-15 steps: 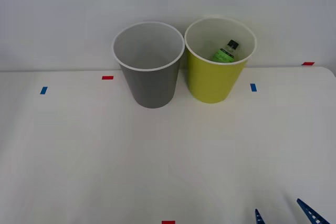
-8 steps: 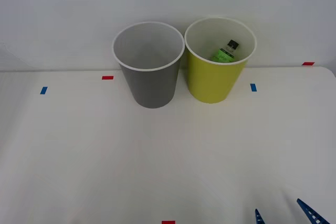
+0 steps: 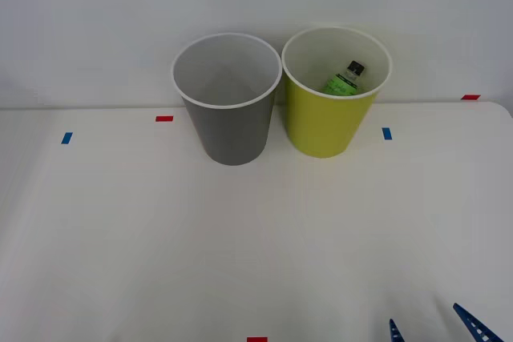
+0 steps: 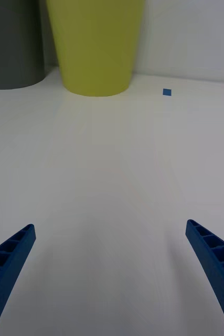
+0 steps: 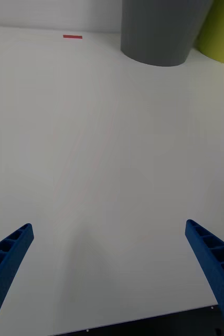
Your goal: Put cans in the gray bin and PET bottles in the light green bin.
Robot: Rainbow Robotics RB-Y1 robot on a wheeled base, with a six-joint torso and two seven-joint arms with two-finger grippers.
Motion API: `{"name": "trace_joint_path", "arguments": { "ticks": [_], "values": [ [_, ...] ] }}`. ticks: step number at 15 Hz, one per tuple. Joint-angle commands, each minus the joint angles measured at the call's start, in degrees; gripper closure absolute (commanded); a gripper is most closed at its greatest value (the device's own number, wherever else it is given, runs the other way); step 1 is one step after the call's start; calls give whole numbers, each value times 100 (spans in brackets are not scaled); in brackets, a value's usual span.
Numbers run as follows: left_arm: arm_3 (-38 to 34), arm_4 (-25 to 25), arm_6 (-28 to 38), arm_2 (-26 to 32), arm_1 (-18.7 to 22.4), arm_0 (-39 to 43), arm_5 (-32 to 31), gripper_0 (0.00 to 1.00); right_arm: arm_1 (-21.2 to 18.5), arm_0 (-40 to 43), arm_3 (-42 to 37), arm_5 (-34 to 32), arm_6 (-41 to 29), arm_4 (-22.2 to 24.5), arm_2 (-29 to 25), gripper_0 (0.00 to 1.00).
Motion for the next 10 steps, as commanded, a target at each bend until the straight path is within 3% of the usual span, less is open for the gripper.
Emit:
{"name": "trace_joint_path", "arguments": {
  "ticks": [1, 10],
  "values": [
    [0, 0, 0, 0, 0, 0, 1, 0, 0, 0, 0, 0, 0, 0, 0, 0],
    [0, 0, 0, 0, 0, 0, 1, 0, 0, 0, 0, 0, 0, 0, 0, 0]
  ]
}}
